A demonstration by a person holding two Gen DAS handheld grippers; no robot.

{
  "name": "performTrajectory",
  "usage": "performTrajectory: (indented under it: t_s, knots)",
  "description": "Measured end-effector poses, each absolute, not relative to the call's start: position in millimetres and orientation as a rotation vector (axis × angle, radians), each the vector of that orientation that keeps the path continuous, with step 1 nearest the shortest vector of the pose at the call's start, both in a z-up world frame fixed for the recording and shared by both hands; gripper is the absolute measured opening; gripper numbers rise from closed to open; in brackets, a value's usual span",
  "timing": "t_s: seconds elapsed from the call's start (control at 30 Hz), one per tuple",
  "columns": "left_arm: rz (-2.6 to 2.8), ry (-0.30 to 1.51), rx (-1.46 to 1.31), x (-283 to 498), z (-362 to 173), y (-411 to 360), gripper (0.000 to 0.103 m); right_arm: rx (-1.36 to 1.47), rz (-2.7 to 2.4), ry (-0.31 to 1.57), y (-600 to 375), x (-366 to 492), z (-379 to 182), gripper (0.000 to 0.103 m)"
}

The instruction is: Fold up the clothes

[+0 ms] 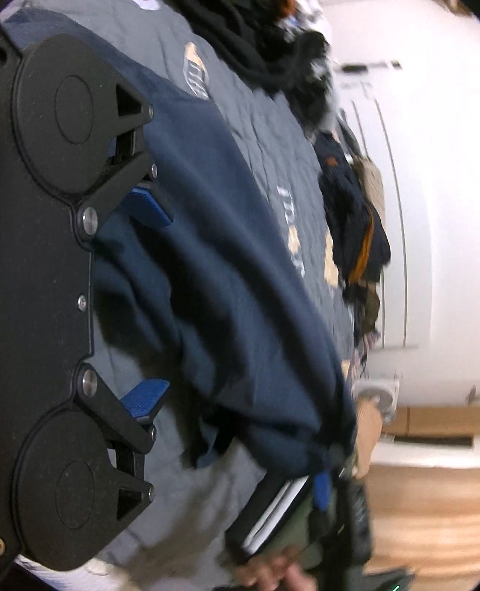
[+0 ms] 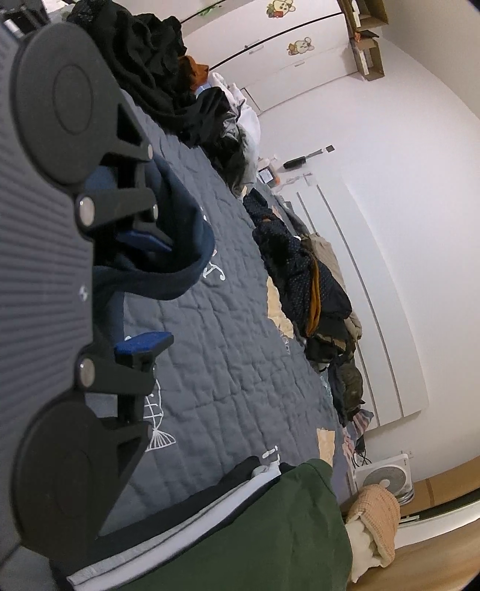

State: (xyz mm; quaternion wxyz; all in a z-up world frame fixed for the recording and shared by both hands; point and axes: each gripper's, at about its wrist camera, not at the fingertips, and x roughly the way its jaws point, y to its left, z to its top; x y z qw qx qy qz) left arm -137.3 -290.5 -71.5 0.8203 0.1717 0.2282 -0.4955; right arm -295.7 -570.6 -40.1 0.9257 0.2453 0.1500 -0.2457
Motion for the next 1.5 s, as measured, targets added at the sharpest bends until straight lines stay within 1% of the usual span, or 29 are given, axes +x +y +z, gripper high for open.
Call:
performTrajectory:
  t_s: [0.03,0.2,0.27,0.3,0.33,0.37,0.53,0.6,0.63,0.67,0.73,0.77,0.9,1.1,1.17,1.27,1.37,1.5]
  knots:
    - [-1.074,0.468,0.383,-143.6,-73.1,-292.8,0.084,0.505,-0.502,0.306,-570.6,-296.8,-40.2,0.047]
    - [-1.098,0.454,0.514,-161.3,-92.3,-313.2,0.082,0.509,-0.49,0.308,-569.3,-296.3,-42.4,0.047]
    - [-1.071,0.464,0.583,-159.1,-104.9,-324.6,0.072,0.51,-0.487,0.312,-568.9,-294.9,-43.4,0.048]
    - [-1.057,0.469,0.606,-157.0,-110.1,-329.0,0.069,0.51,-0.485,0.315,-568.7,-294.1,-43.9,0.048]
    - [-1.042,0.476,0.619,-153.9,-114.2,-332.4,0.061,0.51,-0.482,0.316,-568.3,-293.4,-44.2,0.048]
    - [-1.027,0.483,0.631,-150.6,-118.0,-335.7,0.06,0.51,-0.48,0.317,-567.9,-292.7,-44.5,0.048]
    - [-0.986,0.506,0.657,-141.3,-129.4,-344.2,0.06,0.518,-0.472,0.322,-568.0,-290.4,-45.9,0.048]
    - [-0.98,0.501,0.661,-140.0,-130.4,-343.1,0.05,0.52,-0.472,0.322,-568.8,-289.7,-46.3,0.048]
    - [-0.977,0.503,0.66,-138.5,-130.4,-341.5,0.035,0.52,-0.472,0.321,-569.4,-289.3,-46.4,0.048]
    - [-0.971,0.513,0.643,-135.2,-128.7,-339.0,0.024,0.52,-0.471,0.32,-569.8,-289.0,-46.5,0.048]
    - [-0.959,0.545,0.587,-125.2,-122.5,-332.8,0.011,0.518,-0.471,0.32,-569.3,-288.4,-46.5,0.048]
    - [-0.954,0.559,0.549,-119.4,-117.1,-328.6,0.009,0.514,-0.472,0.321,-569.0,-287.7,-46.6,0.048]
    - [-0.945,0.553,0.431,-105.9,-84.2,-306.9,0.006,0.508,-0.479,0.314,-568.3,-286.6,-46.3,0.048]
    - [-0.961,0.506,0.267,-96.6,-10.6,-262.5,0.003,0.523,-0.484,0.295,-571.6,-287.3,-43.2,0.048]
    - [-0.96,0.465,0.232,-97.8,14.4,-246.7,0.0,0.524,-0.474,0.295,-570.7,-286.0,-42.1,0.048]
    - [-0.935,0.379,0.205,-98.2,48.7,-221.1,0.0,0.539,-0.454,0.298,-567.0,-284.5,-41.9,0.048]
    - [-0.909,0.424,0.185,-89.4,54.6,-210.5,0.0,0.523,-0.449,0.312,-562.2,-281.4,-41.8,0.048]
    - [-0.912,0.503,0.183,-96.6,32.9,-216.8,0.001,0.51,-0.46,0.339,-556.4,-277.7,-44.1,0.048]
